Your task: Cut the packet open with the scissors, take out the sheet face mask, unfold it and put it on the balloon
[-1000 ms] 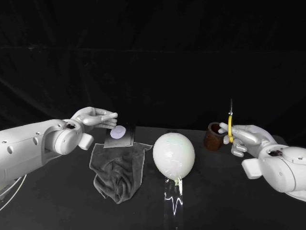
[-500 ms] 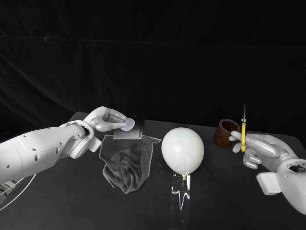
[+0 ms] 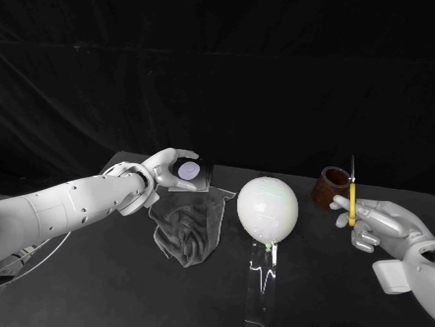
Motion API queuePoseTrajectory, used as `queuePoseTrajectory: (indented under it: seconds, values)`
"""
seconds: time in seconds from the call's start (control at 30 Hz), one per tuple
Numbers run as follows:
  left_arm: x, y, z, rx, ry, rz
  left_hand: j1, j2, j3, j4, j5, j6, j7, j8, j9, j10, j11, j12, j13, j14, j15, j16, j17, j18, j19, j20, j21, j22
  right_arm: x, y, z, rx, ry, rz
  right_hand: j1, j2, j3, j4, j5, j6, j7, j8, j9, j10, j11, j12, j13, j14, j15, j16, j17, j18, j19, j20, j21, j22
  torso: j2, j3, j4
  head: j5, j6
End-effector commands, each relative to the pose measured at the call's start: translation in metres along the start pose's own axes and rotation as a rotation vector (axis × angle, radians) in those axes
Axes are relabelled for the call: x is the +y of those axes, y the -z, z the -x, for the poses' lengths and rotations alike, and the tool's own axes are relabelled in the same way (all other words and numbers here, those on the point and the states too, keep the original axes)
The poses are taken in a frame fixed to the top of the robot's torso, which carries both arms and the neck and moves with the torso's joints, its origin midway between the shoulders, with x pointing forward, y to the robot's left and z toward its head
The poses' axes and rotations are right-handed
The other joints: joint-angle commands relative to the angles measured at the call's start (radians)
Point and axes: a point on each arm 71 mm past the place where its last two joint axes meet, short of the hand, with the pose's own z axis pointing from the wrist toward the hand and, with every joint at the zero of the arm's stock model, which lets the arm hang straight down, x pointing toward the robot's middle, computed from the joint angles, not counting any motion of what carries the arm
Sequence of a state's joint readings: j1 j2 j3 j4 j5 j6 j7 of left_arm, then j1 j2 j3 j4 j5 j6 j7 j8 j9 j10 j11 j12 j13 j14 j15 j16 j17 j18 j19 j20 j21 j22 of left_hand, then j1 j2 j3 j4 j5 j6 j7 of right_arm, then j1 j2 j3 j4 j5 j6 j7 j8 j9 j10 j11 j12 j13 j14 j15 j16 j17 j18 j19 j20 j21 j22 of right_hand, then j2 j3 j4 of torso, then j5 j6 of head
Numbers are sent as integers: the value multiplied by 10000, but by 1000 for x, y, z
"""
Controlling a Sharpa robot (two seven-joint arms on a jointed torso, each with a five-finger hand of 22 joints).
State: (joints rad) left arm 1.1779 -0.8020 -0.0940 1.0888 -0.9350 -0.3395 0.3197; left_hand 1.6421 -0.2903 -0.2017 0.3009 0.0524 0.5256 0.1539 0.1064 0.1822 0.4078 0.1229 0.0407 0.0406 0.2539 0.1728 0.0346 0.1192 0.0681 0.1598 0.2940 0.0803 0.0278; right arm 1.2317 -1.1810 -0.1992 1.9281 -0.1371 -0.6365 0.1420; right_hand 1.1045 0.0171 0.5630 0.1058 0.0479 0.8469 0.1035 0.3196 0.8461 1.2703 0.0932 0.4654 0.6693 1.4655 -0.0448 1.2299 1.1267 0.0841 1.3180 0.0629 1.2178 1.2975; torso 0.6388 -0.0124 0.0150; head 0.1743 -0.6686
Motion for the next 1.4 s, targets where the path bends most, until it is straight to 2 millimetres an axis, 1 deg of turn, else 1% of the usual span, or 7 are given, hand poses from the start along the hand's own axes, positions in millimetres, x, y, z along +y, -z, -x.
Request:
queuePoseTrajectory:
  seconds: [0.03,0.33,0.5,0.53,0.67,1.1,1.4]
  values:
    - [4,-6,-5,578,-1144,343,-62,-105,-126,13,31,-172,-10,-84,-40,-301,-64,-45,-25,-212,-67,-47,-82,-71,-105,-17,-71,-12,3,1,-5,366,317,413,1174,1279,310,-333,9,87,-21,23,-19,1592,-776,-75,-19,141,-61,62,32,73,79,-19,16,18,5,2,-2,20,-6]
    - [16,-23,-8,946,-2012,950,-186,-130,-178,15,28,-466,-84,-171,-121,-584,-124,-51,-35,-397,-107,-52,-151,-47,-114,-27,-79,-2,2,2,-8,447,382,441,1168,1284,323,-347,9,110,-28,25,-23,1613,-782,-91,-33,152,-67,92,70,70,87,-23,24,28,6,-6,-9,53,-39]
    - [21,-30,-8,1102,-2262,1209,-219,-81,-84,5,36,-396,72,-144,-91,-415,69,-6,-5,-257,-202,-2,-94,-14,-50,-42,-46,17,3,3,-8,470,397,445,1161,1287,330,-355,9,129,-33,28,-25,1631,-787,-100,-42,164,-71,128,116,68,95,-26,34,38,11,-14,-7,72,-34]
    - [22,-31,-8,1148,-2301,1248,-189,-47,79,-31,34,-264,250,-97,-49,-223,249,36,21,60,-257,86,27,25,25,-77,-8,35,2,3,-8,471,402,440,1142,1285,330,-358,8,163,-40,43,-21,1661,-794,-107,-51,176,-76,159,153,63,109,-30,52,55,9,-13,-4,72,-40]
    - [24,-35,-9,1366,-2407,1455,-195,30,135,10,33,-152,439,-44,-11,-70,439,46,28,222,-143,135,72,118,125,-109,45,59,2,3,-8,481,424,426,1126,1287,330,-358,8,187,-47,54,-17,1682,-799,-115,-59,181,-81,165,159,62,113,-34,56,60,3,-18,-5,65,-88]
    - [28,-43,-11,1613,-2502,1789,-255,-15,48,14,36,-601,464,-166,-139,-320,451,-24,-10,98,-153,82,13,284,171,-181,70,69,3,3,-12,590,448,431,1107,1294,336,-364,8,222,-60,73,-9,1712,-809,-127,-71,193,-88,200,201,59,122,-40,68,73,12,-5,-10,78,-118]
    - [26,-48,-16,1736,-2536,1859,-263,-24,93,14,36,-827,474,-224,-199,-442,428,-35,-20,116,-222,79,8,558,219,-404,93,77,3,3,-14,678,467,412,1088,1294,344,-383,9,269,-79,105,7,1746,-824,-145,-85,199,-99,210,212,59,124,-49,69,79,2,3,3,64,-182]
